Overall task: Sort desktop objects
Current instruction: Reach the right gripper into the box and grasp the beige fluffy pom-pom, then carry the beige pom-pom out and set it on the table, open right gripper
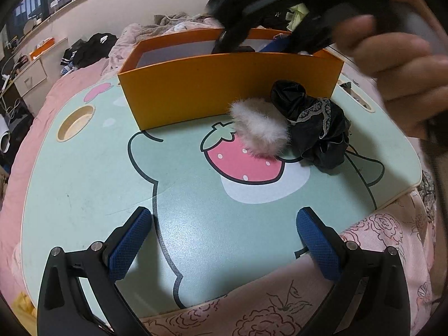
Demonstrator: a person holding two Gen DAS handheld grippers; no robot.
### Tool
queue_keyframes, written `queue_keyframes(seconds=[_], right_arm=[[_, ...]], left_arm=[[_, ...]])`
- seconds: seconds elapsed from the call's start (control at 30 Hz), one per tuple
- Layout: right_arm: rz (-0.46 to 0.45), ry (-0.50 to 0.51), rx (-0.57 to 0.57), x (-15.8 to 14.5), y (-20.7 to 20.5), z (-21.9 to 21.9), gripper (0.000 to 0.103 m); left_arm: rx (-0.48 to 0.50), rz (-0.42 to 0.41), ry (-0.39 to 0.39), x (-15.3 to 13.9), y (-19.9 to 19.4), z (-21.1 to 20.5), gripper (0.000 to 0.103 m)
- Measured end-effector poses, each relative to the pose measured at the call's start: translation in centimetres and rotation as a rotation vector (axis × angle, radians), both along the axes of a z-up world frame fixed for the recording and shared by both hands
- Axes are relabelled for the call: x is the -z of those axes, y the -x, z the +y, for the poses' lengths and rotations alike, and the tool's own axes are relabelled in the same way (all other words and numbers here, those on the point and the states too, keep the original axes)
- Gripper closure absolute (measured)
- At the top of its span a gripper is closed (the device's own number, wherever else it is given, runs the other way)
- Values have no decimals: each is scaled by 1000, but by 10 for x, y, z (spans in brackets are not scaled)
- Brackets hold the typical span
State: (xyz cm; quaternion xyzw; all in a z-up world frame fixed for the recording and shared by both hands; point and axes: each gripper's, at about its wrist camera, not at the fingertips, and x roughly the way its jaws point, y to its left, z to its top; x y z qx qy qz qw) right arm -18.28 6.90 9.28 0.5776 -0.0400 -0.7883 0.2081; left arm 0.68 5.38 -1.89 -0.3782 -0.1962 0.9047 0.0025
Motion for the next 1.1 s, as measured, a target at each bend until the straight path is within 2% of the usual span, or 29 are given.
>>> queue_keyframes(seconds=[0.07,0.2,0.3,0.43,0.57,0.7,0.83,0.97,1.1], right_arm=[[-94,6,-20,23,8,-8,69],[-85,9,-14,31,10,-8,81],[-11,76,-18,22,0,1,82],[200,184,-6,-24,-34,32,82],[316,179,11,-50,-73,64,82],[298,163,54,-34,-100,100,82],[219,171,46,0,-108,114,82],[217,177,53,16,-110,99,81],[284,117,10,14,-114,73,80]], left_arm=[[0,-1,0,0,0,0,0],[3,0,-2,0,0,-2,0],[4,1,-2,-1,0,-2,0],[5,4,-3,0,-1,-3,0],[4,4,-2,0,-1,-4,0],[4,4,-1,0,-1,-5,0],[5,4,-1,0,-1,-5,0],[5,5,-1,0,-1,-5,0],[3,6,-1,0,-1,-4,0]])
